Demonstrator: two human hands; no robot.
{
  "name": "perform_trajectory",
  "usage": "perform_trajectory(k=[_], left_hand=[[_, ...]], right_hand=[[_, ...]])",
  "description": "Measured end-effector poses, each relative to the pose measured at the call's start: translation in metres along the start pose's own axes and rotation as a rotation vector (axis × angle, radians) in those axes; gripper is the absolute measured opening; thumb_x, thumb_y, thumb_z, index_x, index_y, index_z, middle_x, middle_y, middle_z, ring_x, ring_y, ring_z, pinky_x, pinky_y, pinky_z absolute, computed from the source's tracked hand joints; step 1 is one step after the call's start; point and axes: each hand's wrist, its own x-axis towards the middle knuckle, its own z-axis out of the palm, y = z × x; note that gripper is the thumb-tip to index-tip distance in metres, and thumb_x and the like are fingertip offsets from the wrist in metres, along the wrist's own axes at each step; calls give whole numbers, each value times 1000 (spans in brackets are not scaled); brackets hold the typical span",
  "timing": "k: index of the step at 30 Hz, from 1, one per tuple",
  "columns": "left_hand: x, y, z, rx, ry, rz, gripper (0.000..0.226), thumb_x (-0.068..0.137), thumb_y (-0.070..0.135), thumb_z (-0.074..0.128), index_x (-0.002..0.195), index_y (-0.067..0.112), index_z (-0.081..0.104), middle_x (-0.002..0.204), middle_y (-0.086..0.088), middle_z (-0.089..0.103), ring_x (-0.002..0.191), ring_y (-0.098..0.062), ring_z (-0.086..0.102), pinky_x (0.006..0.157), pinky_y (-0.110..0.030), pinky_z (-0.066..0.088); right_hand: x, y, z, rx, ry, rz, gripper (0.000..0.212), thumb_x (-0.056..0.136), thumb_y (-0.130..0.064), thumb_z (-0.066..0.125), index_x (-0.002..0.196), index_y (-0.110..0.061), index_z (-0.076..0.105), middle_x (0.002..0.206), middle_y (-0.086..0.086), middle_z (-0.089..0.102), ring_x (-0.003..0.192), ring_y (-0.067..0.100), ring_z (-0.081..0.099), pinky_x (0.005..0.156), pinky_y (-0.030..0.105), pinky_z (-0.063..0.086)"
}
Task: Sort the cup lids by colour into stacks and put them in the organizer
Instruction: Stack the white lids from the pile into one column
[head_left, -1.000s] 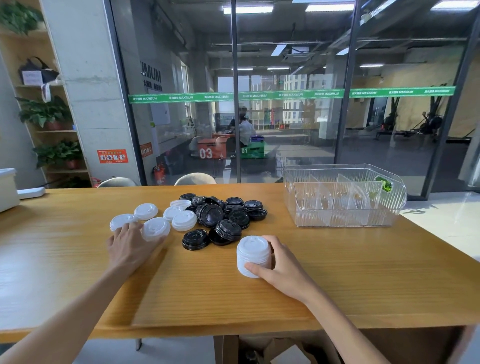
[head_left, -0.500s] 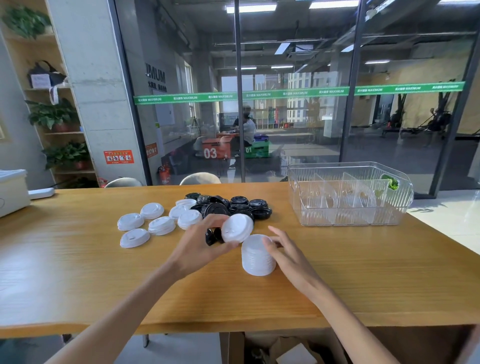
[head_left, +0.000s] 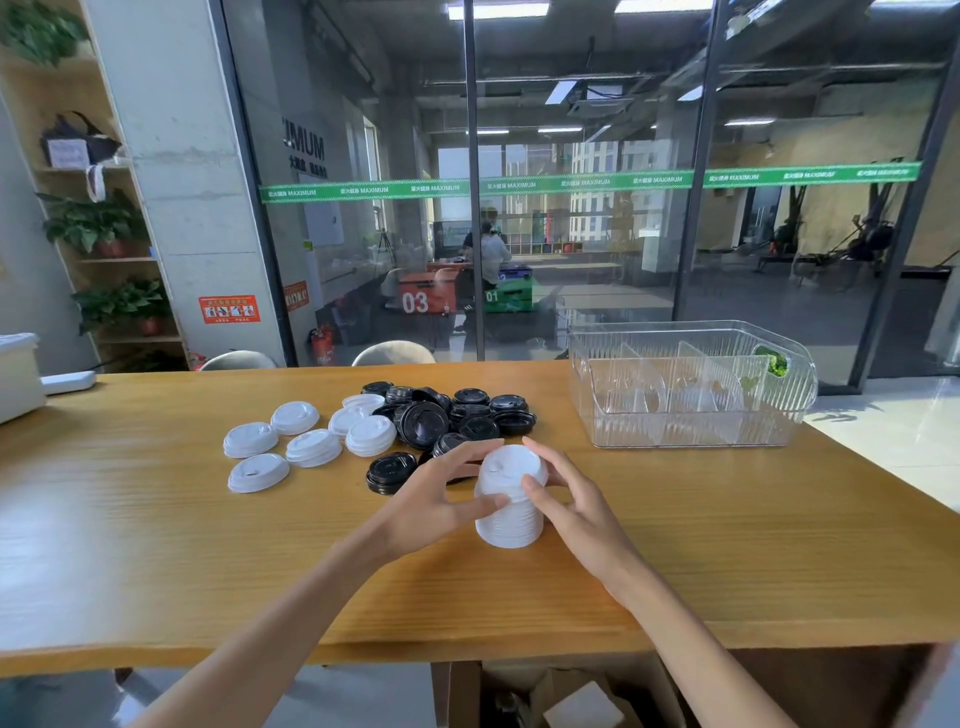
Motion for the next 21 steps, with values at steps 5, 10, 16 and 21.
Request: perform_trajectory(k=[5,10,16,21], left_hand=[[-3,-12,8,-101,23,-59,91,85,39,94,160,35,45,147,17,65,137,-4,61,119,-36,48],[-5,-22,21,-125,72,-71,94,79,33,98,157,33,46,138,16,70,133,-7,64,119,-40,48],[-6,-23,28,-156,107,-86,93,75,42,99,153,36,49,141,15,67,130,-9,66,114,-43,54],[-9,-20,30,-139,104,-83,93,72,53,98,151,44,48,140,22,64,125,-9,69,106,-40,59]], right_hand=[[2,6,1,-60,78,-7,43,100,-46,71,141,-42,59,131,-26,66,126,-6,57,98,24,49],[3,12,3,-90,130,0,47,93,-55,76,133,-36,60,132,-23,66,126,-10,56,99,25,49],[6,14,3,-112,162,-61,41,86,-51,85,109,-30,59,134,-23,68,123,-4,61,91,25,49],[4,11,6,-210,205,-96,51,83,-55,87,116,-34,55,118,-17,66,117,0,59,90,18,44]])
